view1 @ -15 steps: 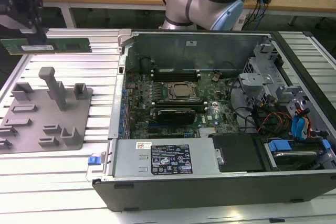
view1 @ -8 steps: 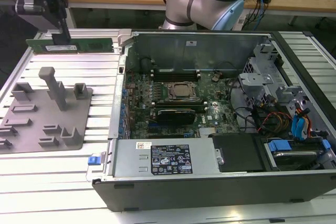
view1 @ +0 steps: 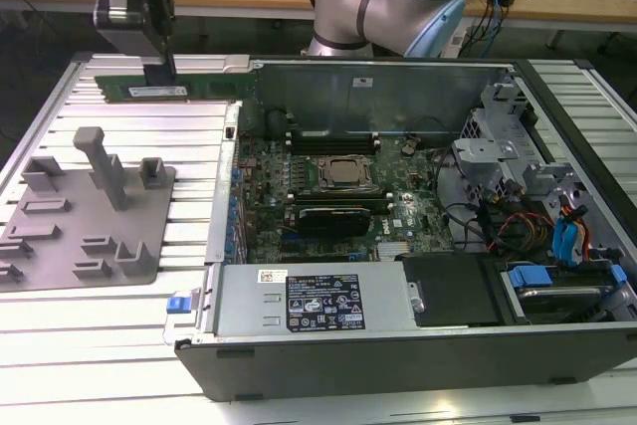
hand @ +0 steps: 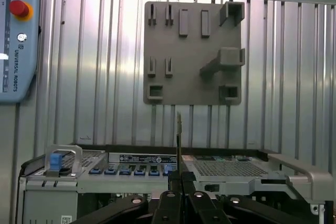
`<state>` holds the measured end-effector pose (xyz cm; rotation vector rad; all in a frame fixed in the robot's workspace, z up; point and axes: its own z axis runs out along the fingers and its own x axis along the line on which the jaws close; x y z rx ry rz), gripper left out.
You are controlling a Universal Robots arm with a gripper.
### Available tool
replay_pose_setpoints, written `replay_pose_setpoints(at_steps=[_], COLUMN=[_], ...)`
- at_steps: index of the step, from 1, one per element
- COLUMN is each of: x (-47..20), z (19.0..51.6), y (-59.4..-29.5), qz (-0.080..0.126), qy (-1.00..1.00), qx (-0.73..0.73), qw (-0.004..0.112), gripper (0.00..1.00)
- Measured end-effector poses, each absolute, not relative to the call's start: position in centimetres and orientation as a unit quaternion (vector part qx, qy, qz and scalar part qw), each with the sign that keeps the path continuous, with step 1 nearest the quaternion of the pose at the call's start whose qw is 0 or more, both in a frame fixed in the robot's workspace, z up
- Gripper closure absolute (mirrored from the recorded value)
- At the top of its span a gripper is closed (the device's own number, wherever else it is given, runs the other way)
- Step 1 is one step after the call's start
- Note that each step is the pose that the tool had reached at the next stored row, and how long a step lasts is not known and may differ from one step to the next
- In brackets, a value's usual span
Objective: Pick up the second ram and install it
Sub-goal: 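Pick up the second ram and move it above second insertion slot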
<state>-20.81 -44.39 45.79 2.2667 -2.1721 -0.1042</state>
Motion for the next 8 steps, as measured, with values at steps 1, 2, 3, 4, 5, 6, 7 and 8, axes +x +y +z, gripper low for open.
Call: replay_pose_setpoints(at_steps=[1, 2, 3, 4, 5, 6, 7, 8], x=[-20.2, -19.8, -19.5, -19.1, -18.8, -18.3, -17.8, -17.5], z=[45.8, 45.8, 45.8, 45.8, 45.8, 45.8, 45.8, 45.8], y=[-44.4, -44.4, -44.4, -44.4, -44.4, -44.4, -44.4, -44.4], qz=[-0.033, -0.033, -0.033, -0.033, -0.033, -0.033, -0.033, -0.033], qy=[-0.692, -0.692, -0.692, -0.691, -0.692, -0.692, -0.692, -0.692], qx=[0.722, 0.722, 0.722, 0.722, 0.722, 0.722, 0.722, 0.722], qw=[0.0, 0.0, 0.0, 0.0, 0.0, 0.0, 0.0, 0.0], gripper=[0.91, 0.91, 0.91, 0.91, 0.91, 0.91, 0.91, 0.91])
